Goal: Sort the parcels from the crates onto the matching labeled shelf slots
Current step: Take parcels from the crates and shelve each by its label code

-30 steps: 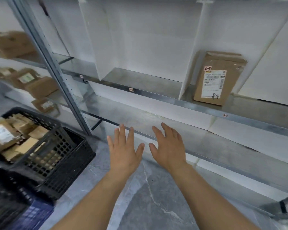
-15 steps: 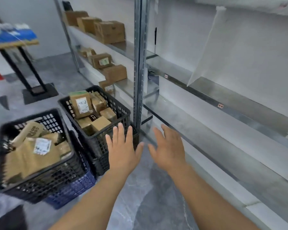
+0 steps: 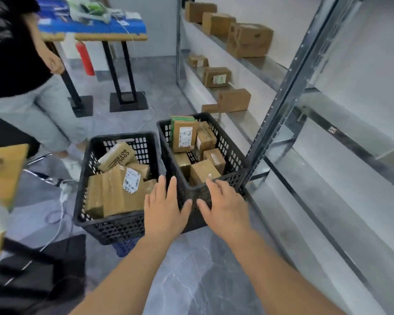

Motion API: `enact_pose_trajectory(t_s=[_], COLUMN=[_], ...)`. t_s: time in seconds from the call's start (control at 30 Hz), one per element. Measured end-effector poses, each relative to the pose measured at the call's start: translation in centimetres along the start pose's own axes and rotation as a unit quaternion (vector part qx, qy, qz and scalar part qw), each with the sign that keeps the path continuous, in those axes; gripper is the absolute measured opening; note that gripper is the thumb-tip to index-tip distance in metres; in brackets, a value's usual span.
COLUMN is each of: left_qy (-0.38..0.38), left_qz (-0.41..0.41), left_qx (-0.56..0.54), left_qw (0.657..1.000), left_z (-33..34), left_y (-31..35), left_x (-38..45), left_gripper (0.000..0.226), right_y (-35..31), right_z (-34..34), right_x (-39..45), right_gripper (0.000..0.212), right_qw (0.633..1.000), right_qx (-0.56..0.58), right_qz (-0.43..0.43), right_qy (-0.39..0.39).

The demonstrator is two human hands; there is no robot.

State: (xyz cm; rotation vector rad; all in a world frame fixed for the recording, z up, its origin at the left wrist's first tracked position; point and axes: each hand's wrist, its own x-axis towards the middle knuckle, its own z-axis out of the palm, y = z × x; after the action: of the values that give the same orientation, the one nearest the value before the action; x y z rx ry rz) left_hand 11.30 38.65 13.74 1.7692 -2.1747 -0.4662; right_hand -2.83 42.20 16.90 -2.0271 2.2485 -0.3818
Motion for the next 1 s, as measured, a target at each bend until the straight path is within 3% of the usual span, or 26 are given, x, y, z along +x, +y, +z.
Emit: enact_pose_trajectory(t_s=[0.23,0.57,1.0], left_qy=[-0.013,-0.024,-0.072], left_qz=[-0.110,-0.219,-0.339], left_qx=[0.001,0.032,-0.002], left_qw=[0.994,0.975,0.938], left_z=[0.5,0.1,2.7], left_y=[-6.0,-10.4,-15.7], left_x=[1.5,10.4,15.5], left_gripper=[0.073,0.072,0.073], right_y=[-3.2,-5.1,-5.0], right_z=[4.7,10.7,18.8], right_x=[5.6,17.5,25.0], right_gripper=[0.057,0.046,0.042], right_qw=[0.992,0.975,0.946], right_qx=[0.022,0.076,0.141], right_qz=[-0.069,-0.119,-0.045], right_qy=[-0.099,-0.169,-0.287])
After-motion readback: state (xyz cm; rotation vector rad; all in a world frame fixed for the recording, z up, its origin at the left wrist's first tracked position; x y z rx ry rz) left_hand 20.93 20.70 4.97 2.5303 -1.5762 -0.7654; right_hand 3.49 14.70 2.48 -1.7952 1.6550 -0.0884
